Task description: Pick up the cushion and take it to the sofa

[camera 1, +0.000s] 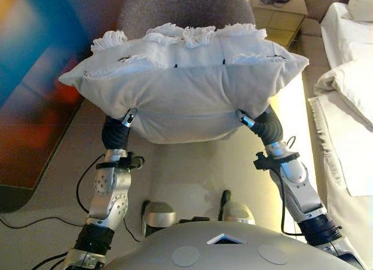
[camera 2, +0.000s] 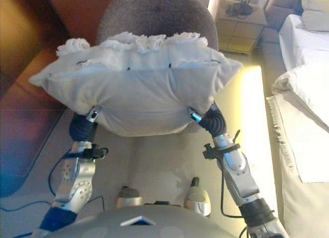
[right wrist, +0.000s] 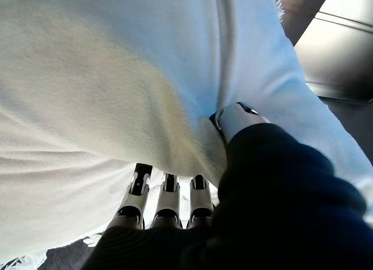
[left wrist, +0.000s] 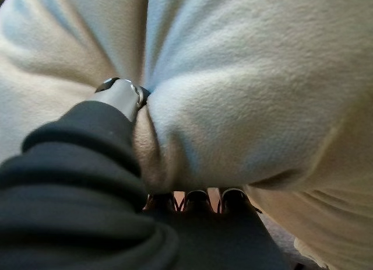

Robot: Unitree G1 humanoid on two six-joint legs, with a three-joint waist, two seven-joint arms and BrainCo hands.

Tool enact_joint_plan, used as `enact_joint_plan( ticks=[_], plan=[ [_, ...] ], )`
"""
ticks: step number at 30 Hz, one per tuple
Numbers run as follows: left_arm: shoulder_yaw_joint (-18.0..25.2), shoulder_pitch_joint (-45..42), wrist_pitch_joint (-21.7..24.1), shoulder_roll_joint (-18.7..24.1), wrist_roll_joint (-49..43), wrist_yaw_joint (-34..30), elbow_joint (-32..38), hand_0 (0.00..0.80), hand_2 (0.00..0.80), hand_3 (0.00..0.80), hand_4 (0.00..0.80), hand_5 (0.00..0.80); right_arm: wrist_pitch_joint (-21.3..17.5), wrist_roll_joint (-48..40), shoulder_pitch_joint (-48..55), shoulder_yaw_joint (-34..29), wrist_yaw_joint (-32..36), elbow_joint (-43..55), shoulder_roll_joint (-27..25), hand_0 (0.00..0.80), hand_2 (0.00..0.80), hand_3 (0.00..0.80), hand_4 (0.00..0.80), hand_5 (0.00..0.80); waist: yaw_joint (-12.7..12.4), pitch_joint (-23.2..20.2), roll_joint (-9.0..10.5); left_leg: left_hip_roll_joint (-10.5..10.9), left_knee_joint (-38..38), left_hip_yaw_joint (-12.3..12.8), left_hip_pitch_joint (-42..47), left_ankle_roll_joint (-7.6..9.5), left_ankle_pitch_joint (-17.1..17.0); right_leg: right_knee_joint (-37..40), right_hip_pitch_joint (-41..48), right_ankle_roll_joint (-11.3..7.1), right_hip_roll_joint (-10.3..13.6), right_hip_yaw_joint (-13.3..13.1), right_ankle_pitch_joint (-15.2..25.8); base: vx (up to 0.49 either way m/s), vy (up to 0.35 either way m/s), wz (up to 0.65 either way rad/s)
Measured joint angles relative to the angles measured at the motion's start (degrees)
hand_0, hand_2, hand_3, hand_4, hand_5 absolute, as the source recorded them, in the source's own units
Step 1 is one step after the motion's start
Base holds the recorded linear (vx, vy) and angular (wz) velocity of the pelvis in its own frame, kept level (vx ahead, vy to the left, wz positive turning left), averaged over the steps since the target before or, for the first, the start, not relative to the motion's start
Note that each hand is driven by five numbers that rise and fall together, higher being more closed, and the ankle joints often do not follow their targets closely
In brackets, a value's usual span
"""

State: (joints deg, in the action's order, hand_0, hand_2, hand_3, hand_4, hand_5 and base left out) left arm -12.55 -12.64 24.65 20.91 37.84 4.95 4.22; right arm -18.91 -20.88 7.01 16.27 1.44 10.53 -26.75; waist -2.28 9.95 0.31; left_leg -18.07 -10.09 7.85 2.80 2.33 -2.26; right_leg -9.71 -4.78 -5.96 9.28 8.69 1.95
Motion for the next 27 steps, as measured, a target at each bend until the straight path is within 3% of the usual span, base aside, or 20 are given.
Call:
enact_joint_plan(
  ticks=[1,2,3,4,5,6,7,8,9,10,11,13,16,18,19,20,21,23,25,27],
  plan=[
    [-0.3,0.01,0.03,-0.62,-0.04,-0.02,-0.2,0.8,0.8,0.8,0.8,0.8,-0.08,0.0,-0.16,-0.04,-0.24,-0.01,-0.1,0.8,0.8,0.8,0.8,0.8,-0.35,0.67,0.86,2.57,-1.76,-0.9,-0.95,-1.68,1.65,1.21,-0.51,0.19,0.9,-0.57,0.2,0.144,-0.106,-0.23],
    [-0.68,-0.22,0.04,-1.91,-0.07,0.02,-0.67,0.8,0.8,0.8,0.8,0.8,-0.18,0.0,-0.42,-0.16,-0.45,0.13,-1.59,0.8,0.8,0.8,0.8,0.8,-1.04,0.22,-1.05,6.75,-1.61,-1.47,-1.69,-1.98,6.76,3.28,-0.09,-0.38,0.48,-1.0,1.06,0.193,-0.069,-0.74],
    [-0.24,-0.42,0.13,-2.08,-0.09,0.07,0.39,0.8,0.8,0.8,0.8,0.8,-0.66,0.03,-1.62,-0.31,-0.4,0.16,-2.51,0.8,0.8,0.8,0.8,0.8,-2.99,1.07,-3.92,7.09,0.58,-3.15,-1.53,-3.33,10.22,-10.21,-4.92,1.2,-2.34,-2.76,-1.98,0.232,-0.049,-0.89],
    [-0.09,-0.72,0.31,-0.83,-0.1,0.16,1.76,0.8,0.8,0.8,0.8,0.8,-0.82,0.12,-1.72,-0.14,-0.38,0.43,-2.1,0.8,0.8,0.8,0.8,0.8,-3.36,1.35,-2.86,7.46,0.57,-2.31,-2.22,-4.06,10.46,-25.12,-7.82,2.22,-2.61,-2.81,-10.16,0.3,-0.032,-0.49],
    [0.09,-0.63,0.56,0.63,-0.09,0.43,2.29,0.8,0.8,0.8,0.8,0.8,-0.87,0.24,-1.47,0.15,-0.39,0.5,-1.78,0.8,0.8,0.8,0.8,0.8,-2.82,1.87,-0.85,8.6,0.13,-2.38,-1.9,-4.77,10.03,-26.64,-3.31,2.23,-2.38,-1.61,-17.49,0.341,-0.037,0.0],
    [0.11,0.14,0.84,0.18,-0.37,0.84,1.68,0.8,0.8,0.8,0.8,0.8,-1.0,0.59,-2.06,-0.17,-0.4,-0.02,-1.57,0.8,0.8,0.8,0.8,0.8,-2.52,3.72,-0.54,8.39,-3.24,-2.92,-2.17,-7.96,6.84,-17.73,3.41,4.47,-3.77,-2.82,-20.39,0.401,-0.034,0.51],
    [0.0,-0.24,0.36,-0.98,-0.67,1.57,1.38,0.8,0.8,0.8,0.8,0.8,-0.78,1.09,-2.02,-0.02,-0.66,-1.18,-0.82,0.8,0.8,0.8,0.8,0.8,-1.45,4.32,-1.02,8.35,-6.12,-3.63,-5.0,-10.41,8.57,-12.79,6.54,5.49,-6.02,-5.98,-18.49,0.425,-0.032,0.53],
    [-0.48,-0.25,0.17,-0.92,-1.06,1.96,1.33,0.8,0.8,0.8,0.8,0.8,-0.76,1.1,-1.31,-0.15,-0.89,-1.85,0.1,0.8,0.8,0.8,0.8,0.8,-1.63,4.57,-0.22,10.73,-5.15,-3.68,-6.23,-10.31,8.88,-7.93,9.32,5.67,-6.2,-8.2,-16.57,0.465,-0.022,0.42],
    [-0.9,-0.26,0.37,-0.77,-1.08,2.41,1.38,0.8,0.8,0.8,0.8,0.8,-0.83,1.1,-1.25,-0.2,-0.92,-1.58,0.28,0.8,0.8,0.8,0.8,0.8,-2.94,4.45,0.38,13.13,-2.13,-3.56,-7.27,-8.59,7.52,-5.02,10.45,5.56,-5.86,-8.93,-15.12,0.486,-0.012,-0.08],
    [-1.01,-0.23,0.89,-0.77,-1.08,2.88,1.39,0.8,0.8,0.8,0.8,0.8,-1.07,1.12,-1.41,-0.25,-0.68,-0.98,0.26,0.8,0.8,0.8,0.8,0.8,-4.29,4.35,0.04,14.72,1.8,-3.58,-8.35,-6.71,5.69,-2.54,10.99,5.89,-6.31,-10.33,-14.33,0.549,0.018,-0.39],
    [-0.94,-0.23,1.04,-0.67,-1.06,3.15,1.33,0.8,0.8,0.8,0.8,0.8,-1.09,1.14,-1.56,-0.3,-0.48,-0.9,0.17,0.8,0.8,0.8,0.8,0.8,-5.24,4.25,-0.79,15.46,4.14,-3.89,-9.4,-6.07,4.23,-1.16,11.71,5.91,-6.78,-10.97,-13.89,0.561,0.047,-0.52],
    [-0.63,-0.25,1.12,-0.71,-1.02,3.76,1.31,0.8,0.8,0.8,0.8,0.8,-0.99,1.14,-0.99,0.01,-0.24,-0.9,0.66,0.8,0.8,0.8,0.8,0.8,-7.48,4.41,-1.66,14.94,6.49,-4.96,-10.99,-6.49,2.52,-0.9,12.64,5.7,-7.09,-11.83,-14.28,0.564,0.094,-0.57],
    [0.19,-0.25,1.73,-0.84,-1.03,3.78,1.17,0.8,0.8,0.8,0.8,0.8,-0.89,1.1,0.66,0.14,1.19,-0.3,0.92,0.8,0.8,0.8,0.8,0.8,-8.12,3.91,-2.31,13.15,-1.79,-3.23,-13.96,-7.48,2.09,-0.06,14.21,3.36,-4.82,-13.16,-16.18,0.533,0.133,-0.69],
    [0.89,0.15,1.78,-0.37,-1.0,3.72,1.16,0.8,0.8,0.8,0.8,0.8,-0.73,1.09,1.01,0.25,1.67,0.32,1.09,0.8,0.8,0.8,0.8,0.8,-8.2,3.92,-1.86,13.41,-4.14,0.37,-14.51,-5.91,0.85,-9.2,13.47,1.63,-3.77,-12.36,-19.23,0.485,0.173,-0.53],
    [0.82,0.22,1.78,0.48,-0.99,3.66,1.2,0.8,0.8,0.8,0.8,0.8,-0.74,1.05,1.15,0.15,1.82,0.53,1.14,0.8,0.8,0.8,0.8,0.8,-7.89,3.66,-0.68,14.24,-4.46,2.44,-14.19,-3.98,0.94,-11.22,14.05,1.53,-2.56,-10.82,-20.56,0.504,0.179,-0.41],
    [0.84,0.44,1.8,1.0,-1.0,3.52,1.27,0.8,0.8,0.8,0.8,0.8,-0.76,1.01,0.98,-0.13,1.87,0.75,1.25,0.8,0.8,0.8,0.8,0.8,-8.25,3.54,0.15,15.34,-5.27,3.56,-14.06,-0.74,1.97,-10.52,15.75,1.46,-1.53,-10.02,-20.53,0.561,0.192,-0.37],
    [1.03,0.95,1.8,1.46,-0.93,3.52,1.25,0.8,0.8,0.8,0.8,0.8,-0.76,0.96,0.56,-0.09,1.86,0.81,1.48,0.8,0.8,0.8,0.8,0.8,-8.26,3.55,1.51,17.14,-6.19,4.01,-14.21,0.1,3.24,-9.39,17.87,0.35,-0.19,-9.11,-19.45,0.445,0.147,-0.2],
    [1.03,2.24,1.78,0.71,-0.98,3.3,1.15,0.8,0.8,0.8,0.8,0.8,-0.74,0.62,0.53,-0.8,1.78,0.89,1.41,0.8,0.8,0.8,0.8,0.8,-8.26,3.64,2.2,19.22,-8.1,4.47,-14.39,1.65,5.18,-9.5,19.71,-1.02,1.75,-7.21,-18.95,0.507,0.162,0.09],
    [1.05,2.72,1.78,-0.28,-1.04,2.83,1.15,0.8,0.8,0.8,0.8,0.8,-0.76,0.41,0.56,-0.97,1.25,0.89,1.86,0.8,0.8,0.8,0.8,0.8,-8.02,3.48,2.35,20.19,-10.06,4.25,-14.16,2.37,7.11,-15.64,18.24,-2.15,3.17,-7.12,-19.19,0.59,0.174,0.16],
    [1.53,2.71,1.57,-0.22,-1.05,2.64,1.14,0.8,0.8,0.8,0.8,0.8,-0.79,0.54,0.54,-0.89,0.42,0.94,2.89,0.8,0.8,0.8,0.8,0.8,-8.13,2.99,2.88,20.61,-9.93,4.27,-12.81,2.67,8.37,-22.71,14.86,-3.4,3.86,-7.37,-16.52,0.551,0.149,0.09]
  ],
)
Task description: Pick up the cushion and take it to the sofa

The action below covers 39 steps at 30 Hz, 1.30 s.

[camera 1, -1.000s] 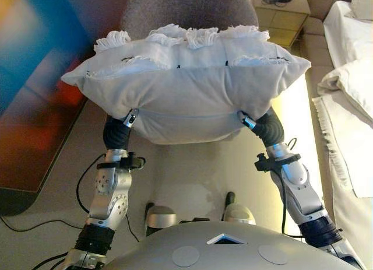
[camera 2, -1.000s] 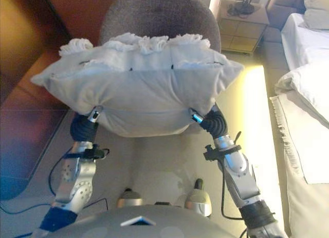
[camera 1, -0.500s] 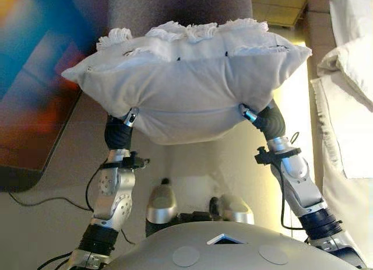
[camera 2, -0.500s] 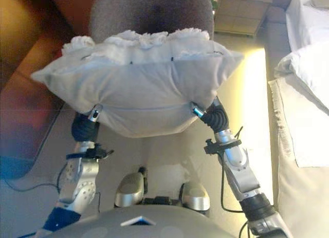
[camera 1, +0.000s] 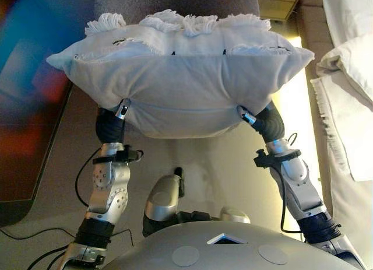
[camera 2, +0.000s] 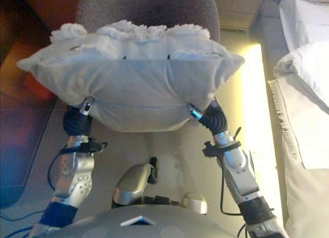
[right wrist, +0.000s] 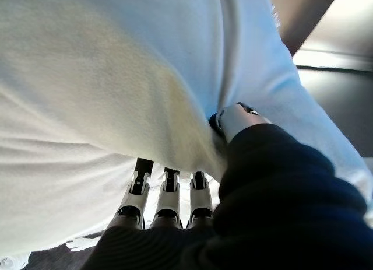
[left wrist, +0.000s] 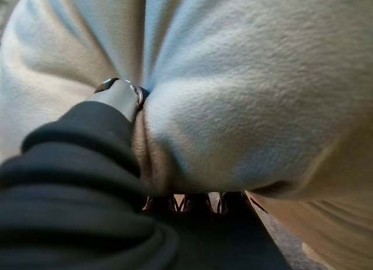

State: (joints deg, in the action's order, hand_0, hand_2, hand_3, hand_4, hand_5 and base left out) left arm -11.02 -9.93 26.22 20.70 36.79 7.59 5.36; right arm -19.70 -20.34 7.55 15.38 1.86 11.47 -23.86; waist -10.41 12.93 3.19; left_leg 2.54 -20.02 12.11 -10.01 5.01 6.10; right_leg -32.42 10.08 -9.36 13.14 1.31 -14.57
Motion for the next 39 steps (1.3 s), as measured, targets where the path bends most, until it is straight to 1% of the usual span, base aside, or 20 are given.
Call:
enact_joint_plan(
  ticks=[3,5,7,9,14,16,17,18,19,20,21,22,23,24,25,27,29,32,35,39],
  plan=[
    [1.19,0.17,-0.2,1.17,-0.09,-0.1,0.02,0.8,0.8,0.8,0.8,0.8,0.04,0.77,0.07,1.08,-1.35,0.76,1.38,0.8,0.8,0.8,0.8,0.8,1.03,-0.95,-0.2,1.13,5.23,-3.88,3.61,0.33,-1.15,-9.68,-5.36,-0.19,-2.07,-1.76,5.93,0.499,0.098,0.2],
    [1.39,0.38,-0.24,2.4,0.0,-0.51,0.1,0.8,0.8,0.8,0.8,0.8,0.01,1.51,0.69,1.07,-1.88,1.9,1.7,0.8,0.8,0.8,0.8,0.8,3.11,-1.11,-0.84,1.6,11.31,-7.52,7.63,0.32,-3.74,-10.5,-9.67,0.35,-4.15,-0.47,1.77,0.487,-0.004,0.53],
    [1.44,0.69,-0.29,2.96,0.04,-1.44,0.09,0.8,0.8,0.8,0.8,0.8,-0.33,1.74,0.69,0.98,-2.27,1.96,1.62,0.8,0.8,0.8,0.8,0.8,5.58,-1.38,-1.18,2.1,15.68,-11.22,10.03,0.06,-5.66,-6.37,-15.37,0.8,-4.97,1.25,-0.14,0.502,-0.125,0.7],
    [1.05,0.81,-0.26,2.72,0.06,-1.52,0.01,0.8,0.8,0.8,0.8,0.8,-0.88,1.74,1.23,0.92,-2.3,1.9,1.41,0.8,0.8,0.8,0.8,0.8,8.64,-1.41,-1.11,2.74,17.15,-13.94,10.87,-0.31,-5.84,6.57,-19.81,0.64,-4.58,1.8,1.02,0.531,-0.19,0.79],
    [-1.26,0.63,0.25,1.67,0.05,-1.28,-1.14,0.8,0.8,0.8,0.8,0.8,-1.46,1.74,1.74,0.73,-3.16,1.21,-0.24,0.8,0.8,0.8,0.8,0.8,12.68,-1.39,-0.6,2.99,17.25,-18.19,15.06,-2.78,-2.68,29.84,-24.44,-0.73,-1.64,1.93,17.28,0.584,-0.24,0.62],
    [-1.99,0.48,0.45,1.58,0.04,-1.29,-2.39,0.8,0.8,0.8,0.8,0.8,-1.46,1.73,1.68,0.48,-3.67,0.1,-0.47,0.8,0.8,0.8,0.8,0.8,12.65,-1.51,0.33,2.33,17.47,-20.24,17.96,-4.88,-0.41,29.89,-23.42,0.25,-0.68,1.77,19.82,0.395,-0.179,0.56],
    [-2.37,0.2,0.43,1.57,0.05,-1.34,-2.52,0.8,0.8,0.8,0.8,0.8,-1.45,1.71,1.69,0.21,-3.6,-0.78,-0.55,0.8,0.8,0.8,0.8,0.8,12.87,-1.93,1.11,1.16,17.71,-20.56,20.12,-6.47,1.12,27.3,-22.64,1.69,-0.91,2.22,21.39,0.368,-0.101,0.58],
    [-2.81,-0.17,0.42,1.04,0.0,-1.48,-2.46,0.8,0.8,0.8,0.8,0.8,-1.39,1.69,1.69,-0.47,-3.58,-1.46,-0.91,0.8,0.8,0.8,0.8,0.8,12.86,-2.29,-0.05,-1.74,17.95,-21.02,21.79,-7.51,2.55,23.74,-22.54,2.39,-2.93,3.03,21.81,0.374,-0.12,0.55],
    [-3.01,-0.42,0.41,0.81,0.01,-1.66,-2.21,0.8,0.8,0.8,0.8,0.8,-1.25,1.68,1.64,-1.01,-3.51,-1.49,-1.66,0.8,0.8,0.8,0.8,0.8,13.03,-2.93,-1.28,-4.71,17.72,-21.06,22.77,-8.09,3.27,21.89,-22.47,3.52,-5.22,4.08,21.08,0.346,-0.199,0.46],
    [-2.95,-0.31,0.05,0.82,0.17,-1.76,-1.57,0.8,0.8,0.8,0.8,0.8,-1.0,1.64,1.22,-1.72,-3.18,-1.49,-2.3,0.8,0.8,0.8,0.8,0.8,13.01,-3.02,-1.54,-5.99,14.28,-20.31,21.75,-9.08,3.1,21.09,-22.16,6.08,-6.86,4.66,19.4,0.303,-0.246,0.34],
    [-2.9,-0.18,-0.24,0.84,0.31,-2.03,-1.17,0.8,0.8,0.8,0.8,0.8,-0.53,1.58,0.73,-2.4,-2.71,-1.48,-2.74,0.8,0.8,0.8,0.8,0.8,12.64,-2.66,-0.29,-5.76,7.13,-18.71,18.64,-10.01,2.4,21.04,-21.34,7.93,-7.14,5.41,18.22,0.283,-0.274,0.14],
    [-2.96,-0.37,-0.26,0.7,0.42,-2.47,-1.14,0.8,0.8,0.8,0.8,0.8,-0.35,1.58,0.63,-2.92,-2.16,-1.46,-2.98,0.8,0.8,0.8,0.8,0.8,12.49,-2.76,0.75,-5.31,-0.75,-17.89,14.99,-9.79,1.13,21.25,-20.68,9.07,-7.15,5.56,17.89,0.249,-0.18,0.04],
    [-3.13,-0.17,-0.29,0.27,0.38,-3.52,-1.44,0.8,0.8,0.8,0.8,0.8,-0.46,1.61,0.91,-3.72,-1.99,-1.41,-3.08,0.8,0.8,0.8,0.8,0.8,11.11,-2.28,1.82,-4.88,-14.56,-17.0,7.16,-9.87,-2.59,23.17,-18.88,10.66,-7.59,4.99,17.8,0.301,-0.1,-0.19],
    [-3.49,-0.73,-0.06,-0.07,0.4,-4.04,-1.14,0.8,0.8,0.8,0.8,0.8,-0.45,1.62,0.98,-3.9,-2.01,-1.27,-2.52,0.8,0.8,0.8,0.8,0.8,10.35,-2.03,2.79,-3.78,-22.1,-16.44,2.12,-8.87,-3.86,25.1,-17.77,12.26,-7.35,4.92,18.86,0.296,0.036,-0.42],
    [-3.45,-1.84,0.13,-0.4,0.58,-4.17,-1.16,0.8,0.8,0.8,0.8,0.8,-0.58,1.58,0.92,-3.36,-2.06,-1.32,-2.54,0.8,0.8,0.8,0.8,0.8,8.87,-2.11,3.12,-3.97,-18.65,-14.44,0.86,-8.84,-2.71,27.07,-15.98,12.31,-7.7,4.97,18.79,0.348,0.131,-0.75],
    [-3.11,-2.78,0.23,-0.26,1.24,-4.15,-1.19,0.8,0.8,0.8,0.8,0.8,-0.68,1.47,1.02,-2.77,-1.6,-1.3,-2.84,0.8,0.8,0.8,0.8,0.8,7.98,-2.16,2.38,-6.58,-6.66,-10.97,1.38,-9.03,-3.1,29.63,-12.88,12.61,-9.37,7.78,18.7,0.341,0.214,-0.63],
    [-3.29,-1.63,0.36,0.3,1.3,-4.06,-1.18,0.8,0.8,0.8,0.8,0.8,-0.68,0.35,1.77,-2.98,-1.05,-0.97,-3.47,0.8,0.8,0.8,0.8,0.8,9.97,-2.5,1.55,-9.65,6.64,-8.83,4.44,-9.61,-4.27,31.73,-10.6,13.46,-11.42,10.48,18.11,0.331,0.215,0.1],
    [-3.86,-0.45,0.34,-0.07,1.15,-3.37,-1.75,0.8,0.8,0.8,0.8,0.8,-0.64,-0.61,1.94,-3.45,-0.87,-0.93,-3.93,0.8,0.8,0.8,0.8,0.8,10.43,-2.17,1.09,-10.37,17.28,-11.17,8.26,-11.16,-7.37,32.4,-9.97,13.95,-12.52,9.36,17.92,0.289,0.194,-0.01],
    [-3.79,-0.55,0.34,-1.76,1.08,-2.87,-2.42,0.8,0.8,0.8,0.8,0.8,-0.71,-0.66,1.99,-3.46,-0.16,-0.84,-4.07,0.8,0.8,0.8,0.8,0.8,9.47,-0.9,-0.83,-11.05,20.95,-12.98,9.24,-12.24,-8.52,33.98,-8.13,14.21,-13.13,7.1,18.09,0.151,0.173,-0.18],
    [-3.6,-0.43,0.13,-1.69,1.03,-2.86,-2.42,0.8,0.8,0.8,0.8,0.8,-1.4,-0.91,1.71,-3.89,0.24,-0.09,-4.11,0.8,0.8,0.8,0.8,0.8,9.73,-0.35,-2.87,-11.3,22.57,-10.62,12.18,-10.83,-9.52,35.01,-8.07,12.71,-13.1,7.14,18.43,0.222,0.18,-0.03]
  ],
)
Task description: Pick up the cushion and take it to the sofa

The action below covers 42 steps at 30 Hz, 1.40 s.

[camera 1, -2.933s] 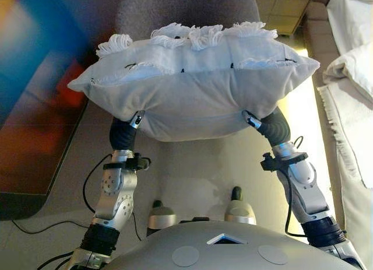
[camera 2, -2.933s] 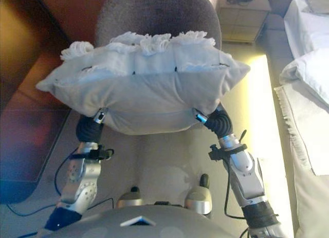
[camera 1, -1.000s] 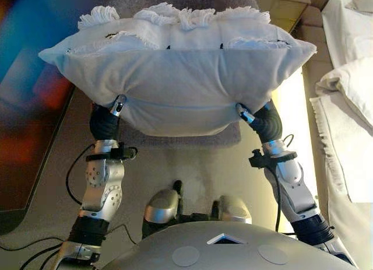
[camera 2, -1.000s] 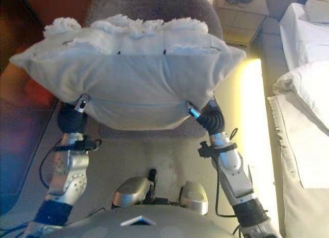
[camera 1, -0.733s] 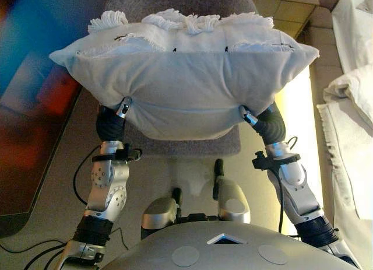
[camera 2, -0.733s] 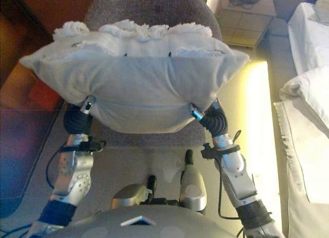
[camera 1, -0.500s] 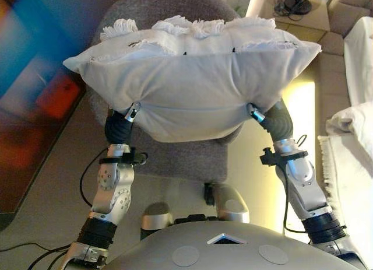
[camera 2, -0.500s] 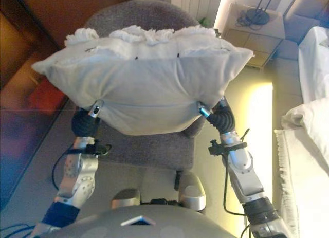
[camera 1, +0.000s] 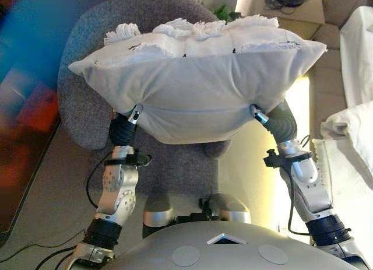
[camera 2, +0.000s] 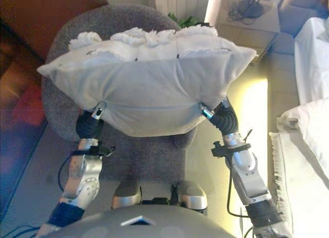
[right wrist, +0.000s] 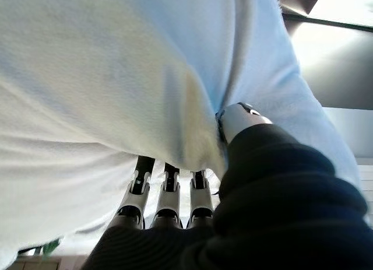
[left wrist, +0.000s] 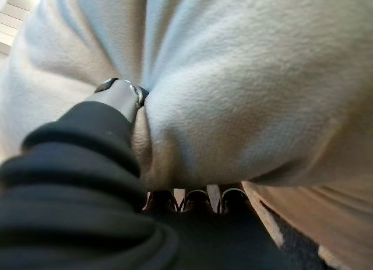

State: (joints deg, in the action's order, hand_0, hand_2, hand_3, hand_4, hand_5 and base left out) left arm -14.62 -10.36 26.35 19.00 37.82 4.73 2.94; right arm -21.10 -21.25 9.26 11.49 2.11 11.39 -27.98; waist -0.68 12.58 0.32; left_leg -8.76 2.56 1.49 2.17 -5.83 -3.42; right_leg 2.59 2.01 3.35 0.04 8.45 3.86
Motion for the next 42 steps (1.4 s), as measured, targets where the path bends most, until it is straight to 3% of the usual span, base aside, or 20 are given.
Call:
enact_joint_plan(
  ticks=[1,3,7,9,11,19,25,31,42],
  plan=[
    [-0.03,0.03,-0.23,-0.01,0.0,-0.03,0.0,0.8,0.8,0.8,0.8,0.8,0.03,-0.28,0.04,-0.39,0.08,0.36,-0.16,0.8,0.8,0.8,0.8,0.8,0.03,0.22,-0.81,-0.02,-0.2,0.04,0.56,0.84,-1.22,0.0,0.0,-0.57,-0.12,-0.03,0.1,0.197,0.16,-0.04],
    [-0.12,0.38,-0.47,-0.05,-0.05,-0.2,0.04,0.8,0.8,0.8,0.8,0.8,0.12,-0.5,0.66,-1.27,0.13,2.06,0.07,0.8,0.8,0.8,0.8,0.8,0.03,0.88,-2.7,-0.21,0.08,0.66,1.31,-1.78,0.04,-0.31,-0.59,-2.57,-0.05,0.3,0.07,0.157,0.143,-0.07],
    [0.29,0.58,-1.08,0.72,-0.02,0.02,0.13,0.8,0.8,0.8,0.8,0.8,0.46,-0.33,1.48,-0.72,-0.01,2.05,1.58,0.8,0.8,0.8,0.8,0.8,-0.36,1.29,-2.01,3.67,-0.21,1.64,0.59,1.3,0.4,-5.08,-2.29,-7.47,6.4,-0.05,-2.44,0.081,0.103,-0.03],
    [0.94,0.51,-1.06,1.31,-0.03,0.22,0.3,0.8,0.8,0.8,0.8,0.8,1.06,-0.16,1.27,-0.01,-0.05,2.0,1.61,0.8,0.8,0.8,0.8,0.8,-0.75,1.46,-1.83,4.69,-0.29,2.63,-0.33,2.04,0.06,-7.13,-4.02,-8.92,8.7,0.03,-3.16,-0.075,0.046,-0.15],
    [1.44,0.7,-0.87,1.64,-0.02,1.78,0.3,0.8,0.8,0.8,0.8,0.8,1.47,0.45,0.86,1.59,-0.21,1.75,1.85,0.8,0.8,0.8,0.8,0.8,-1.93,1.87,-1.29,4.85,-0.48,4.51,-2.1,2.19,-0.26,-7.68,-7.07,-9.0,9.02,-0.17,-2.32,-0.176,-0.055,-0.36],
    [-0.14,7.66,0.02,2.44,-2.3,10.3,-0.02,0.8,0.8,0.8,0.8,0.8,1.45,1.64,-6.05,3.02,-3.99,-3.48,3.02,0.8,0.8,0.8,0.8,0.8,-2.49,8.0,2.63,3.59,-2.14,1.41,-13.47,1.53,-2.91,-4.12,-14.41,-7.54,7.0,0.05,2.01,-0.117,-0.112,0.11],
    [-0.82,9.82,0.14,2.49,-3.46,13.29,-1.16,0.8,0.8,0.8,0.8,0.8,1.89,2.66,-10.1,4.36,-7.02,-5.95,2.53,0.8,0.8,0.8,0.8,0.8,-4.88,12.89,2.55,3.83,-1.6,0.94,-15.27,1.28,-3.83,1.65,-13.47,-7.31,6.47,0.15,5.05,-0.01,0.003,0.04],
    [-2.47,16.29,0.61,2.3,-3.56,16.15,-7.98,0.8,0.8,0.8,0.8,0.8,2.96,8.31,-16.12,5.57,-11.4,-10.83,1.79,0.8,0.8,0.8,0.8,0.8,-5.18,15.57,2.44,4.19,-1.3,-0.05,-16.42,1.24,-3.83,2.49,-13.79,-7.37,6.46,0.42,5.25,-0.016,0.013,0.09],
    [-2.7,30.03,0.95,0.06,-10.3,20.18,-19.64,0.8,0.8,0.8,0.8,0.8,6.64,9.47,-32.35,8.2,-19.11,-23.39,3.8,0.8,0.8,0.8,0.8,0.8,-4.76,15.9,2.74,4.54,-1.3,-0.24,-19.42,1.23,-4.17,2.35,-16.77,-7.37,6.54,0.52,5.37,-0.043,0.046,0.0]
  ],
)
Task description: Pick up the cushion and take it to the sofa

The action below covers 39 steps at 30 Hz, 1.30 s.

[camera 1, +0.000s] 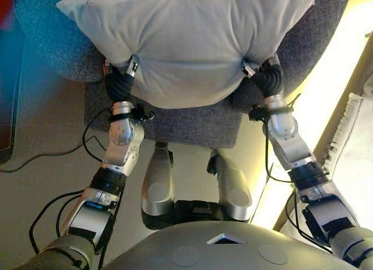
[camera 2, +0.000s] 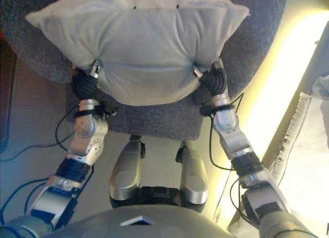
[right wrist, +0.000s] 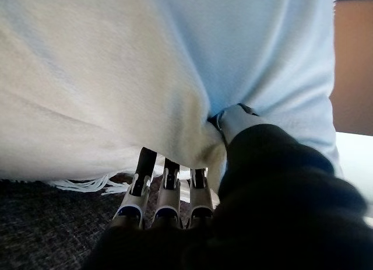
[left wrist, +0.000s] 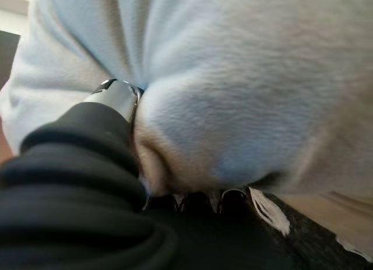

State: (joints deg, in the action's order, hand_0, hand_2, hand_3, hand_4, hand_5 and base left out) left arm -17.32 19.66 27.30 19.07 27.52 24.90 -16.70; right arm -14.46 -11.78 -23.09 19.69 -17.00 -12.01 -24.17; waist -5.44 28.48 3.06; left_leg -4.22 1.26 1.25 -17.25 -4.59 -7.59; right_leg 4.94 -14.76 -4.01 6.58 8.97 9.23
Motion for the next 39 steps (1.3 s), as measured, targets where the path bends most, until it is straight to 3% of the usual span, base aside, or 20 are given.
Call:
enact_joint_plan(
  ticks=[6,7,8,9,10,16,22,27,32,39],
  plan=[
    [0.1,16.63,2.18,-2.46,-1.2,2.64,-19.42,0.787,0.787,0.787,0.787,0.787,5.57,2.03,-16.06,2.28,-4.08,-12.09,2.34,0.8,0.8,0.8,0.8,0.8,1.83,0.0,-0.01,0.54,0.0,0.27,-2.89,0.66,-0.7,-1.72,-3.93,-0.4,0.84,-0.46,0.09,-0.044,0.116,-0.01],
    [0.04,19.23,1.89,-2.43,-0.2,2.64,-21.7,0.552,0.552,0.552,0.552,0.552,6.38,1.73,-18.76,2.8,-4.94,-14.59,2.49,0.8,0.8,0.8,0.8,0.8,2.12,0.0,-0.01,0.66,0.0,0.26,-3.07,0.71,-0.73,-1.72,-4.08,-0.46,0.98,-0.46,0.12,-0.046,0.078,0.01],
    [0.0,21.09,1.07,-2.41,1.07,2.61,-23.16,0.0,0.0,0.0,0.0,0.0,7.02,0.99,-21.05,3.38,-5.57,-17.04,2.59,0.577,0.577,0.577,0.577,0.577,2.29,0.0,-0.01,0.74,-0.02,0.23,-3.28,0.75,-0.76,-1.75,-4.26,-0.5,1.06,-0.45,0.13,-0.043,0.076,0.02],
    [-0.04,23.2,-0.17,-2.26,2.97,2.42,-24.58,0.0,0.0,0.0,0.0,0.0,7.72,-0.06,-24.23,4.13,-6.02,-20.22,2.76,0.154,0.154,0.154,0.154,0.154,2.46,0.0,-0.01,0.82,-0.02,0.24,-3.69,0.84,-0.84,-1.8,-4.69,-0.58,1.23,-0.45,0.18,-0.037,0.081,0.02],
    [-0.06,24.93,-1.35,-2.12,4.31,2.36,-26.09,0.0,0.0,0.0,0.0,0.0,8.71,-1.3,-26.85,4.48,-6.2,-22.77,2.96,0.0,0.0,0.0,0.0,0.0,2.71,0.0,-0.01,0.9,-0.02,0.26,-4.04,0.9,-0.89,-1.8,-5.03,-0.64,1.39,-0.46,0.25,-0.022,0.076,0.01],
    [-0.06,30.42,-5.64,-0.28,8.36,2.4,-31.86,0.0,0.0,0.0,0.0,0.0,11.46,-4.9,-32.58,5.53,-8.11,-28.48,2.47,0.0,0.0,0.0,0.0,0.0,3.04,-0.02,-0.04,1.39,-0.01,0.4,-4.47,1.0,-0.97,-2.11,-5.71,-0.87,1.76,-0.54,0.17,0.015,0.056,0.0],
    [0.69,27.77,-6.88,2.64,9.54,3.16,-31.98,0.0,0.0,0.0,0.0,0.0,12.53,-7.16,-31.23,5.15,-9.74,-26.97,0.02,0.0,0.0,0.0,0.0,0.0,2.85,-0.03,-0.12,1.45,-0.3,0.66,-4.2,1.05,-1.01,-2.65,-5.61,-0.93,2.12,-0.52,0.12,0.01,0.018,-0.01],
    [5.84,23.22,-9.15,4.35,13.47,4.57,-35.34,0.0,0.0,0.0,0.0,0.0,12.71,-8.78,-26.88,4.69,-9.47,-25.59,-0.93,0.0,0.0,0.0,0.0,0.0,2.89,0.41,-1.22,1.72,-0.24,1.87,-0.91,1.03,-0.99,-3.5,-3.37,-1.08,2.69,-0.47,-0.01,0.026,0.05,-0.09],
    [15.6,15.9,-12.68,8.18,16.66,7.81,-38.2,0.0,0.0,0.0,0.0,0.0,12.48,-10.66,-23.07,0.79,-9.36,-25.25,-1.01,0.0,0.0,0.0,0.0,0.0,1.96,0.21,-2.54,1.54,1.15,2.16,1.99,1.26,-1.16,-3.19,-1.04,-1.32,2.61,-0.37,-0.11,0.066,-0.009,0.0],
    [23.8,1.67,-14.28,9.67,19.74,3.43,-36.72,0.0,0.0,0.0,0.0,0.0,11.35,-11.43,-11.95,-8.09,-8.95,-20.55,-1.27,0.0,0.0,0.0,0.0,0.0,0.79,-1.39,-4.94,2.06,3.66,3.58,7.4,1.86,-1.49,-1.38,4.95,-2.08,3.71,1.15,-0.42,0.126,-0.041,0.14]
  ],
)
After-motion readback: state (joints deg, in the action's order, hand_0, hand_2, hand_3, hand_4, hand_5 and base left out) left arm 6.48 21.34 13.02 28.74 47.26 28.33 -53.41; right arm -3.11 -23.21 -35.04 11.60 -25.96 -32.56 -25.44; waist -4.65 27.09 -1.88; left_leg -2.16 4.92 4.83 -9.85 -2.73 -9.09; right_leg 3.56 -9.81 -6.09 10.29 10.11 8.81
